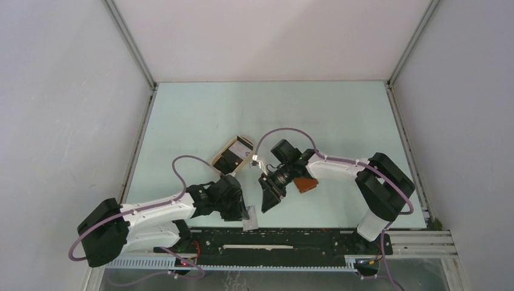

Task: Put the credit cards into the card holder
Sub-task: Move the credit card to the corner of the board.

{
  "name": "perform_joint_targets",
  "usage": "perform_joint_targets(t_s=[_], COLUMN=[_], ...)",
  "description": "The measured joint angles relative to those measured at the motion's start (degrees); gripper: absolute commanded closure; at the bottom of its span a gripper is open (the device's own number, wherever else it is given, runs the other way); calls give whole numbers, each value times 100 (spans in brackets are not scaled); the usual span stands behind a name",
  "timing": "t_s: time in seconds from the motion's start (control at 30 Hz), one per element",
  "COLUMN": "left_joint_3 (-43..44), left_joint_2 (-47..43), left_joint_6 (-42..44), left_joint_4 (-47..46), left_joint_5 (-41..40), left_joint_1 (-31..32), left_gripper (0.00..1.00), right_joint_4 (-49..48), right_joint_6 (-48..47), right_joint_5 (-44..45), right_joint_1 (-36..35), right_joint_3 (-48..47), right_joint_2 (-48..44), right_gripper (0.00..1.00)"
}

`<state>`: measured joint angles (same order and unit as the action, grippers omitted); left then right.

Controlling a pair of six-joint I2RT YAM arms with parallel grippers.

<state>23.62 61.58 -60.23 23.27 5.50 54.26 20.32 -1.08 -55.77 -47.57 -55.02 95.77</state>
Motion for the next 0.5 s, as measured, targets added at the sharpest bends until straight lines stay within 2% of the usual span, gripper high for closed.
perform_joint_targets(t_s=[0.2,0.33,0.5], left_joint_3=[-74,-487,-962], left_joint_2=[-608,-1670,-2129], left_joint_6=[-199,-577,-975], left_joint_4=[313,216,157], left_joint_5=[-188,-212,-136], left_joint_1=[13,39,68], left_gripper=[58,58,56], right_joint_4=[-52,-166,-378], right_joint_6=[146,400,798], right_joint_5=[-26,7,129], right_joint_1=[-92,-179,-203], right_joint_3=[0,0,-138], right_joint_2=[369,638,931], right_gripper=[58,59,61])
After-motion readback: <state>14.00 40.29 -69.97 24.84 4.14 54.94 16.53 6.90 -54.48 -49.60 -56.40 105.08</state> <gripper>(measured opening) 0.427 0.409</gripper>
